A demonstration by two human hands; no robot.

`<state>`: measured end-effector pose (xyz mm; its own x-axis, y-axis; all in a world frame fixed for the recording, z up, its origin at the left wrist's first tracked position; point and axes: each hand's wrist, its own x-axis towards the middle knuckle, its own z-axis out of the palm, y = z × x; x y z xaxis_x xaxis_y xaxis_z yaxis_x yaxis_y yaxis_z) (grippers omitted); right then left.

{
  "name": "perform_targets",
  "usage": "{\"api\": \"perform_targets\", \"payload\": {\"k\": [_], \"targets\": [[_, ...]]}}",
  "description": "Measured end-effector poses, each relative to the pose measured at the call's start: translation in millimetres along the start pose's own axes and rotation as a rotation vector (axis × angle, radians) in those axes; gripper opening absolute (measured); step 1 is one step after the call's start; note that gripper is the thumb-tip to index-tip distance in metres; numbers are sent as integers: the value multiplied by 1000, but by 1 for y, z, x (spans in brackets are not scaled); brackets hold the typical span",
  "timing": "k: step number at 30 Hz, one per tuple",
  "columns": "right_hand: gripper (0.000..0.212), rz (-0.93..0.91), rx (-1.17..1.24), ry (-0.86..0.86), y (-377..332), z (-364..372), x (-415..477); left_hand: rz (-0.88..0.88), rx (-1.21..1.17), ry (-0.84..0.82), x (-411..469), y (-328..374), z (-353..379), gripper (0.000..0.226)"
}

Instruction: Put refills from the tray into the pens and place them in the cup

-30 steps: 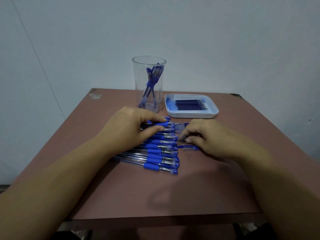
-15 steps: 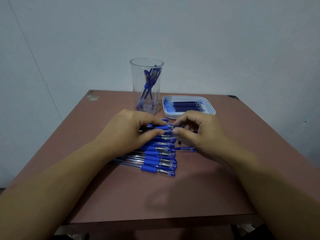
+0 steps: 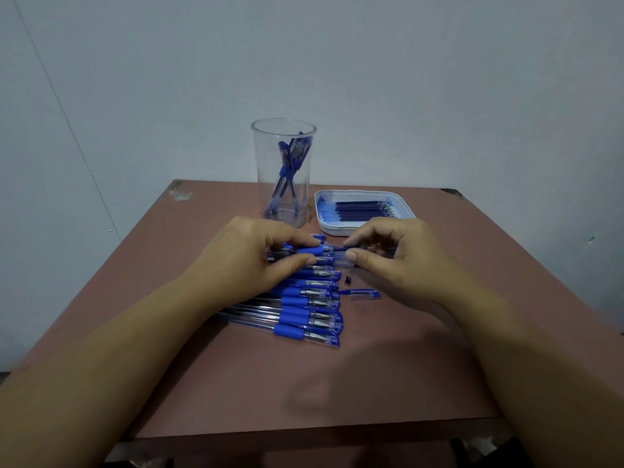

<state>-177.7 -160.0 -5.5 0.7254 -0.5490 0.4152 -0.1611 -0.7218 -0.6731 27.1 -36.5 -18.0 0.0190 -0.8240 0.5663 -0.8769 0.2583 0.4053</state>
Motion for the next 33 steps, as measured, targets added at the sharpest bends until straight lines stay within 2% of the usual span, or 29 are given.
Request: {"api": "perform_targets", "payload": {"k": [6, 9, 17, 24, 33], "targets": [[20, -23, -31, 0, -1, -3, -1, 6, 16, -3, 0, -2, 2, 30], [17, -23, -52, -28, -1, -2, 0, 8, 12, -6, 0, -1, 2, 35], [17, 115, -45, 13, 18, -33, 1, -58, 52, 17, 1, -9, -5, 25], [13, 213, -151, 1, 38, -46, 2, -81, 66, 12, 1, -10, -5, 25], [16, 219, -252, -80, 43, -43, 3, -62, 61, 20, 0, -11, -4, 24]]}}
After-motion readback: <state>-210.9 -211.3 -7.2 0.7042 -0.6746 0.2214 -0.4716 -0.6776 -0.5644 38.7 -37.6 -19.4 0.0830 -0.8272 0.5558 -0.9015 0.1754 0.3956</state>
